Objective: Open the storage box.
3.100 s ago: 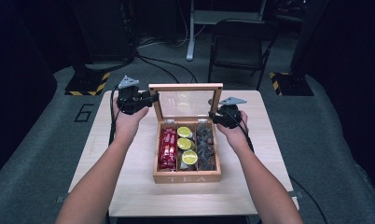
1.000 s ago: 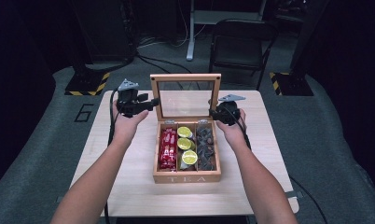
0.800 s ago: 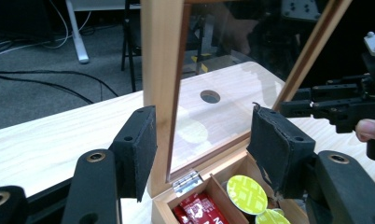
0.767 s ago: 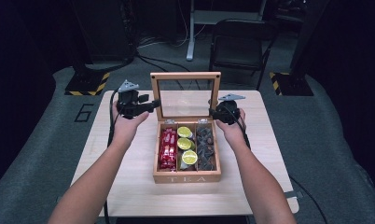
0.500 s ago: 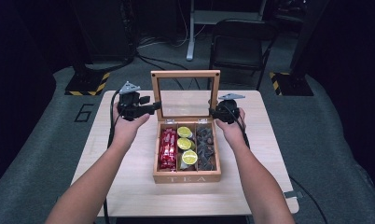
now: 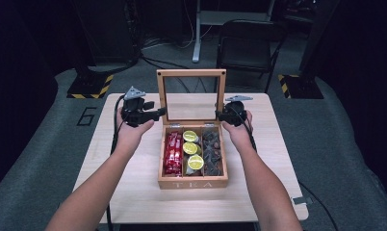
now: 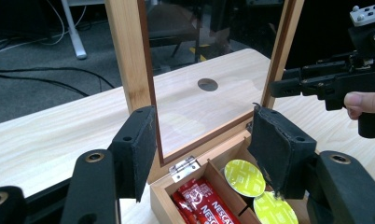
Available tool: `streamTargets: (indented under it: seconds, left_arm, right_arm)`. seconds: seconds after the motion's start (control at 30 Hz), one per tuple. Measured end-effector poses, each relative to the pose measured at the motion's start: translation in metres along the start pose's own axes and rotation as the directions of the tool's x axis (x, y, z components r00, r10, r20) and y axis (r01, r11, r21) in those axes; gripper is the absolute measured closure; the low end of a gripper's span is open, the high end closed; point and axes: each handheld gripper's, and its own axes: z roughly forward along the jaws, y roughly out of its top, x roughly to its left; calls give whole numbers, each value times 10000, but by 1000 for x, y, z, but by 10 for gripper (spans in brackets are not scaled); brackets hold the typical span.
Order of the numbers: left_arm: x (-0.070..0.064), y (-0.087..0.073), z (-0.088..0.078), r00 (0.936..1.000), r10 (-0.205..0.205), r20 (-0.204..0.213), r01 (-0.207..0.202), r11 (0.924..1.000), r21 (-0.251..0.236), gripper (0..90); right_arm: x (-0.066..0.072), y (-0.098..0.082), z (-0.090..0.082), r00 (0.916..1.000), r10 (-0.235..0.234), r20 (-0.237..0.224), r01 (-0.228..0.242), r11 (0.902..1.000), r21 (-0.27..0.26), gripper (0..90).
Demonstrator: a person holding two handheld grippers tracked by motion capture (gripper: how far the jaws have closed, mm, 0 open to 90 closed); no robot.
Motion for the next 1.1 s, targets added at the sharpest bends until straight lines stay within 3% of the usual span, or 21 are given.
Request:
streamTargets:
  seconds: [0.37,0.63,0.73,0.93,1.1]
  left_arm:
    - [7,-8,-3,9999,-148,-89,148,9999,52,410]
    - [7,-11,-5,9997,-217,-96,218,9997,105,410]
    - [7,-13,-5,9998,-185,-34,185,9997,125,410]
    - [10,-17,-5,9996,-254,-105,256,9994,218,411]
    - [13,-19,-6,9994,-322,-153,327,9991,279,411]
  right_arm:
    - [-3,1,6,9995,319,-78,-319,9995,-15,642]
    - [-3,1,7,9996,275,-22,-275,9996,12,639]
    - [-5,0,6,9978,592,-282,-590,9982,94,575]
    - [-7,0,-3,9967,703,-406,-700,9975,71,498]
    - [-3,0,-16,9984,340,-446,-340,9994,3,452]
